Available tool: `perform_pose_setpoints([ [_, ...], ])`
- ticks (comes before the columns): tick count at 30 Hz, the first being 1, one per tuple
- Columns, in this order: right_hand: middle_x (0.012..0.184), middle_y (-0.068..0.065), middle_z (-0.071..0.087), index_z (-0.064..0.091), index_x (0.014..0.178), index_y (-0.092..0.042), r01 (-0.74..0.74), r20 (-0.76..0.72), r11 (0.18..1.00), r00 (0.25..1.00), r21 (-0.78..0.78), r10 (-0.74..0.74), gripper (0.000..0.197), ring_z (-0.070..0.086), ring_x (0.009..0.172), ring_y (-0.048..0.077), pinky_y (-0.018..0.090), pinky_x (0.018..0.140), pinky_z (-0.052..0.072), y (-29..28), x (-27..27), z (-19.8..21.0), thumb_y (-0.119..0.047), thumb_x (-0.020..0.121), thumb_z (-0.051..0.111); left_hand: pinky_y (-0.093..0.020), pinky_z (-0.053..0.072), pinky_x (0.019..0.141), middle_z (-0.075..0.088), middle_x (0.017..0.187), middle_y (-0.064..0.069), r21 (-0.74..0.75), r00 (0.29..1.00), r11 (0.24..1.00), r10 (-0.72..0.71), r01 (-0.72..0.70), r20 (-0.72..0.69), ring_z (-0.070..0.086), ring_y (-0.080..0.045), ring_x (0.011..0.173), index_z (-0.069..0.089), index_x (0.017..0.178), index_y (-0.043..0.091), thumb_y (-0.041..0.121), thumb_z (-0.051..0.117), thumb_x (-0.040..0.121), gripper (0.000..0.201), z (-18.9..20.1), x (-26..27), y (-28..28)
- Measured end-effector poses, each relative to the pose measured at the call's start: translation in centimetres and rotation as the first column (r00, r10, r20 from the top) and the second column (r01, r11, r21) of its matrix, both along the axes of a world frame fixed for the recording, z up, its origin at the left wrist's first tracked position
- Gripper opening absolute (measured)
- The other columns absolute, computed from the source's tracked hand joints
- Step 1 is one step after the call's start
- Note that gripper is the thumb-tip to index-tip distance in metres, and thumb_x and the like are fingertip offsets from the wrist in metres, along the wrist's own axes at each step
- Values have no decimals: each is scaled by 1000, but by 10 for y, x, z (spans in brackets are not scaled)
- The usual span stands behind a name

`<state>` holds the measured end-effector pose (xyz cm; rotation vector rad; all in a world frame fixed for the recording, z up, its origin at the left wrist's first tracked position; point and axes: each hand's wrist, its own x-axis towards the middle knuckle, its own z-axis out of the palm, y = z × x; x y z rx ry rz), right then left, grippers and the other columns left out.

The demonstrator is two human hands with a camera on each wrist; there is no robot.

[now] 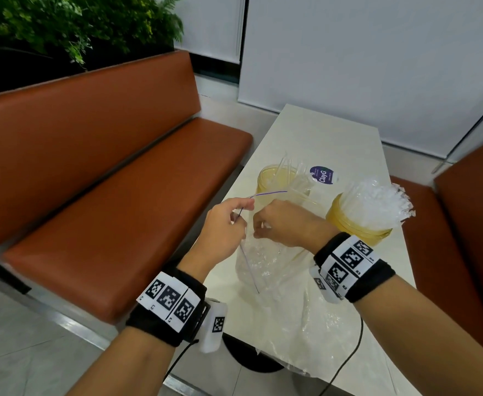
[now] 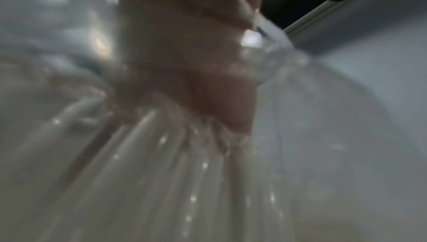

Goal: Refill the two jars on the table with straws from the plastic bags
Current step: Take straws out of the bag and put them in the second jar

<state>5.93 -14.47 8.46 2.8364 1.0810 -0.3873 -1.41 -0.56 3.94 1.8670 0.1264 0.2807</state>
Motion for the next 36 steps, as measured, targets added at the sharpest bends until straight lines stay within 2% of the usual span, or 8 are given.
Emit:
perform_pose_setpoints([
  [5,101,5,64,74,108,-17,29,-16,980,1000,195,-26,22,62,89,23,31,78,48,-4,13,15,-32,99,60,-27,51,82,64,119,14,-62,1000,998,-7,5,-25,57,-11,87,65,124,26,3,66,85,45,-2,-2,-1],
  [9,80,-5,62,74,96,-14,-49,16,920,999,389,47,18,59,76,14,27,73,46,-6,17,40,-27,98,62,-13,42,81,55,120,14,-39,998,999,-34,32,-49,54,-8,97,58,131,29,39,87,73,65,-2,-4,-8],
  [16,65,-15,57,68,80,-21,-150,58,856,988,495,140,19,56,64,1,19,66,42,9,6,65,-30,96,65,-28,50,92,53,120,10,13,996,1000,6,-5,-92,51,-4,113,52,123,32,78,85,38,102,-4,13,-30],
  [20,66,-17,58,67,79,-22,-140,47,794,989,591,139,17,58,56,-2,12,62,39,14,4,57,-29,95,68,-27,54,79,64,113,4,-204,991,976,47,-72,-128,62,-9,104,58,115,25,60,93,45,85,-7,20,-34],
  [23,78,-8,66,73,89,-13,16,-98,585,989,811,108,11,56,54,1,12,60,43,13,3,46,-24,88,77,-31,59,75,74,103,-1,-330,994,940,54,-81,-91,71,-16,96,66,111,20,40,91,62,58,-10,21,-33],
  [28,101,-9,68,68,117,-23,299,-323,313,946,901,26,54,54,69,7,28,75,55,12,6,29,-33,70,91,-43,61,86,76,100,1,-356,997,932,64,-75,-45,73,-12,92,67,108,28,29,82,75,36,-10,25,-32],
  [32,105,-21,60,62,112,-29,246,-280,547,960,800,-22,57,55,92,3,22,83,48,8,5,18,-46,65,90,-25,59,78,74,94,11,-338,999,941,29,-17,33,71,-1,91,68,100,35,24,70,88,16,-4,23,-36],
  [36,88,-1,69,67,98,-14,217,-381,646,916,732,123,45,65,80,5,28,76,53,7,-1,4,-46,72,86,-18,51,64,63,78,11,-300,998,953,59,-46,33,66,-9,79,64,92,19,23,58,95,8,-7,22,-35],
])
